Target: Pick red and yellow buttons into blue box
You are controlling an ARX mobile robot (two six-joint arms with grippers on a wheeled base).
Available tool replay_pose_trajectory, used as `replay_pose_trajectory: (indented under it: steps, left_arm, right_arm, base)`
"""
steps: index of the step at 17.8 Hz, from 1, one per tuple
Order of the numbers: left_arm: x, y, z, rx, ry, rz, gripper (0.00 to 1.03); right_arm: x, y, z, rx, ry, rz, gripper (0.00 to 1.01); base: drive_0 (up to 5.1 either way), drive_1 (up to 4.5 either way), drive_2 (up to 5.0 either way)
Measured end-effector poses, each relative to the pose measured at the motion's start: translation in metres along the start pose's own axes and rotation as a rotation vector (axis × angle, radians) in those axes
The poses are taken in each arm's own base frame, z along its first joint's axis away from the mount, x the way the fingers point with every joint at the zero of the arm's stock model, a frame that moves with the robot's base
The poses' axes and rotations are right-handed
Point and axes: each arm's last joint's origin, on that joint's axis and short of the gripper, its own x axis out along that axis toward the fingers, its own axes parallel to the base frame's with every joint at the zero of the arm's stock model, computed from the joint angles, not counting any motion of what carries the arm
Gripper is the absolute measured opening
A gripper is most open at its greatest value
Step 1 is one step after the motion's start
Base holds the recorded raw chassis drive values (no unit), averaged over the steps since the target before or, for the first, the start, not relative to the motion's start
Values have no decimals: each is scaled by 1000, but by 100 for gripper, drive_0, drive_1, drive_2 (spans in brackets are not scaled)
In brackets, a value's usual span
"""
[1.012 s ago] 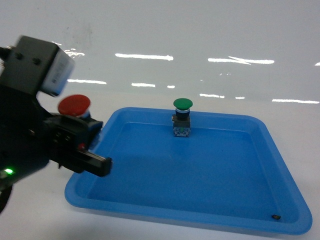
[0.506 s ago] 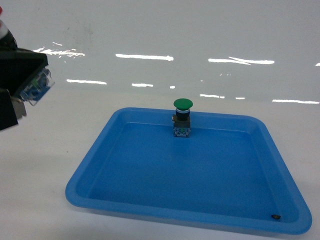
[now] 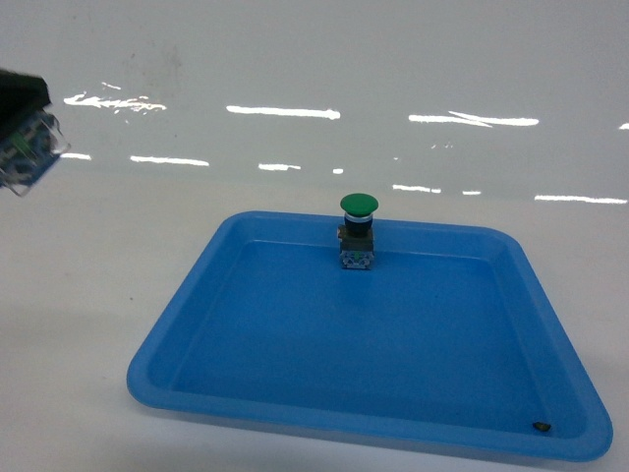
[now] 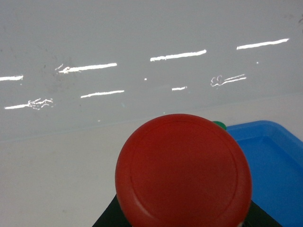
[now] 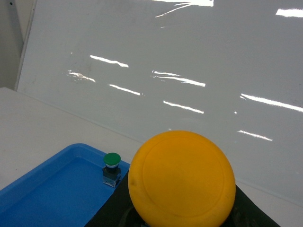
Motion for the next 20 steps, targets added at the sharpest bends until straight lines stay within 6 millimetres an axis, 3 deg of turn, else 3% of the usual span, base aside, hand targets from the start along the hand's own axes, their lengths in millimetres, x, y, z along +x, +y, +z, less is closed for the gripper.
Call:
replay_pose_trajectory:
  steps: [1,7,9,13,20]
  left_arm:
    - [-13,1,7,0,-19,0,24]
    - [-12,1,6,1,-8,-3,24]
    - [-12,1,6,1,-8,-2,24]
    - [-12,1,6,1,-8,-3,24]
    - [-12,1,6,1,-9,-3,24]
  right_arm:
    - [0,0,0,0,0,0,27]
    - [-1,-1,0,0,0,-3,27]
    - [-9,-4,5,-5,-14,-6,27]
    - [-36,-19,32,-53,-107,-61,27]
    - [-39,-22,28,-59,-91,-68,27]
  base:
    - [0,0,0]
    - [0,0,0]
    - [0,0,0]
    - [0,0,0]
    - [0,-52,51]
